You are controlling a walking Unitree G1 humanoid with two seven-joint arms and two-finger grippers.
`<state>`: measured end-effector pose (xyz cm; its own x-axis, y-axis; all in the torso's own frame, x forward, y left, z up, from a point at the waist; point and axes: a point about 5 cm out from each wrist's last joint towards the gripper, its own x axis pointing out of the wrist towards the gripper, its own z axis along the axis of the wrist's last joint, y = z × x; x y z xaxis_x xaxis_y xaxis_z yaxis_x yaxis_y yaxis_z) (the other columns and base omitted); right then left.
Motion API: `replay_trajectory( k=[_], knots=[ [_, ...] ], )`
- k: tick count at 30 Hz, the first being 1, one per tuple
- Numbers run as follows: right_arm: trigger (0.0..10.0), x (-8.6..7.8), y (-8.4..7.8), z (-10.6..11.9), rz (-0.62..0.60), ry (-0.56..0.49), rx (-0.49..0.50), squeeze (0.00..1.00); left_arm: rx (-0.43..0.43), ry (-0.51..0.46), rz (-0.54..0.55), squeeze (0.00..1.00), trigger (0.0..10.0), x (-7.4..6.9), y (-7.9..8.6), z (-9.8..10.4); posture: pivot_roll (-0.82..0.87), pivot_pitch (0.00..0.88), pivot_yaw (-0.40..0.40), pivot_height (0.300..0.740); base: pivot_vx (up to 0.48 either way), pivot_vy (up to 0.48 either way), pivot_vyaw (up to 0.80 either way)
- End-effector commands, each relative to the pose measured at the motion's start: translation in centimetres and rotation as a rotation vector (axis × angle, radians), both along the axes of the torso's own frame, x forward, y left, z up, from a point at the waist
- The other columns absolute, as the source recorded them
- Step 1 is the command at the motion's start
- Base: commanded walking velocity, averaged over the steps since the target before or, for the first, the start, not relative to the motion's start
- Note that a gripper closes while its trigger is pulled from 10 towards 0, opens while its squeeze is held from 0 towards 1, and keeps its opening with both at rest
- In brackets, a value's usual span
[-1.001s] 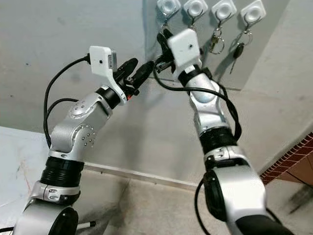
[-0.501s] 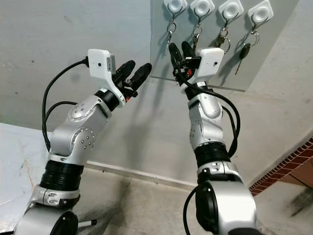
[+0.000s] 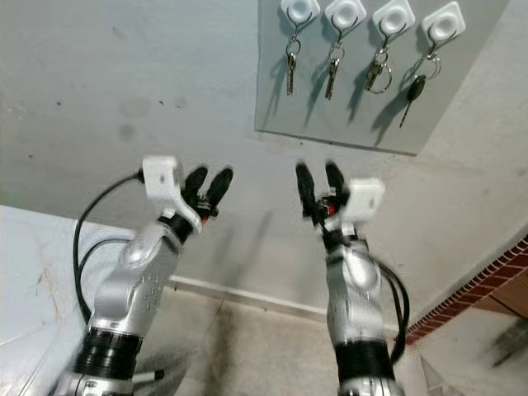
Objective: Hang keys on a hook
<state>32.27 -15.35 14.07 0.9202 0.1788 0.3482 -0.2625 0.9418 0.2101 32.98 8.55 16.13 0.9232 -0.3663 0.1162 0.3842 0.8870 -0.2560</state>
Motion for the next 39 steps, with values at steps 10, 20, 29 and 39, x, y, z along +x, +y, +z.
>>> replay_trajectory(
  k=[10, 20, 29, 39],
  knots=[
    [10.0, -4.4, -1.0, -7.9, -0.064, 0.271, -0.068, 1.00, 0.076, 0.108, 0.041, 0.00, 10.0, -1.3, 1.4, -6.5, 0.01, 0.101, 0.025, 0.740, 0.000, 0.000, 0.00],
    [10.0, -8.1, -1.7, -14.7, -0.089, 0.567, -0.128, 1.00, 0.211, 0.306, 0.053, 0.00, 10.0, -3.7, 2.6, -13.7, 0.00, 0.063, 0.029, 0.740, 0.000, 0.000, 0.00],
    [10.0, -11.9, -2.3, -19.4, -0.081, 0.843, -0.167, 1.00, 0.210, 0.564, -0.011, 0.00, 10.0, -7.8, 3.2, -19.2, -0.01, 0.034, 0.024, 0.740, 0.000, 0.000, 0.00],
    [10.0, -17.0, -4.1, -22.9, -0.142, 1.150, -0.188, 1.00, 0.244, 0.718, 0.062, 0.00, 10.0, -10.7, 5.2, -21.9, -0.01, 0.015, 0.017, 0.740, 0.000, 0.000, 0.00]
  ],
)
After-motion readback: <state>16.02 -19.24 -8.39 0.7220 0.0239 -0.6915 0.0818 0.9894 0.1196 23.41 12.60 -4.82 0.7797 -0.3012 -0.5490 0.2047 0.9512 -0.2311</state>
